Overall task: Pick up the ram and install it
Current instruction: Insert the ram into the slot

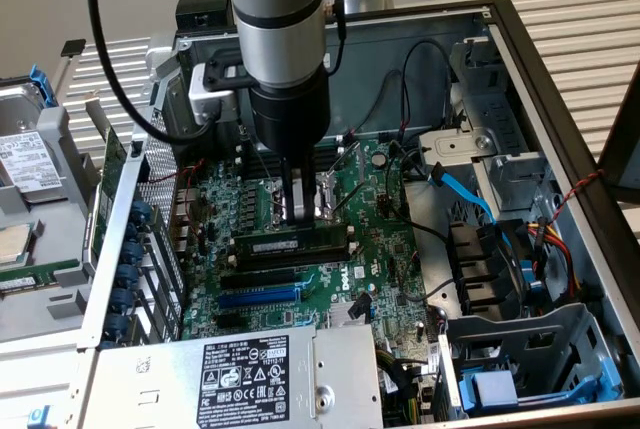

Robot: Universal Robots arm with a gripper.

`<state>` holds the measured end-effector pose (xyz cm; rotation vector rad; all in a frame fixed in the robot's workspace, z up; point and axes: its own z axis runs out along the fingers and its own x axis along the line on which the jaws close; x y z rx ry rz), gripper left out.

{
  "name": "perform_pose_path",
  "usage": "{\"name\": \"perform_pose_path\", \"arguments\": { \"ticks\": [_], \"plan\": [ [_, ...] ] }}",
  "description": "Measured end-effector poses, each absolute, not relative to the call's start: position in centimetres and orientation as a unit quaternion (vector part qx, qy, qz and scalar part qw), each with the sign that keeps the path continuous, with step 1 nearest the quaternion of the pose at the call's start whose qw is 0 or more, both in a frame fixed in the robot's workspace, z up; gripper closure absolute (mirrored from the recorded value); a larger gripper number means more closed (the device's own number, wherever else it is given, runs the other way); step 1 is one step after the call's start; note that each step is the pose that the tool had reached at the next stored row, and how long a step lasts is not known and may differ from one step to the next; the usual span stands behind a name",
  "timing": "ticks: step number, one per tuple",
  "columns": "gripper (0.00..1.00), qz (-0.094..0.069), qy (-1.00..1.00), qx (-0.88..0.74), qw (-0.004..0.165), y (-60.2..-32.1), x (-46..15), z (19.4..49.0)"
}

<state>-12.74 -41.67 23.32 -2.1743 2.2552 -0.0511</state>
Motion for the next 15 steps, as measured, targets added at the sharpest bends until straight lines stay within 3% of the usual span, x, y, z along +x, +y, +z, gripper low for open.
{"name": "perform_pose_path", "arguments": {
  "ticks": [15],
  "plan": [
    [0.88,-0.017,0.72,-0.694,0.005,-41.66,-12.83,23.12]
  ]
}}
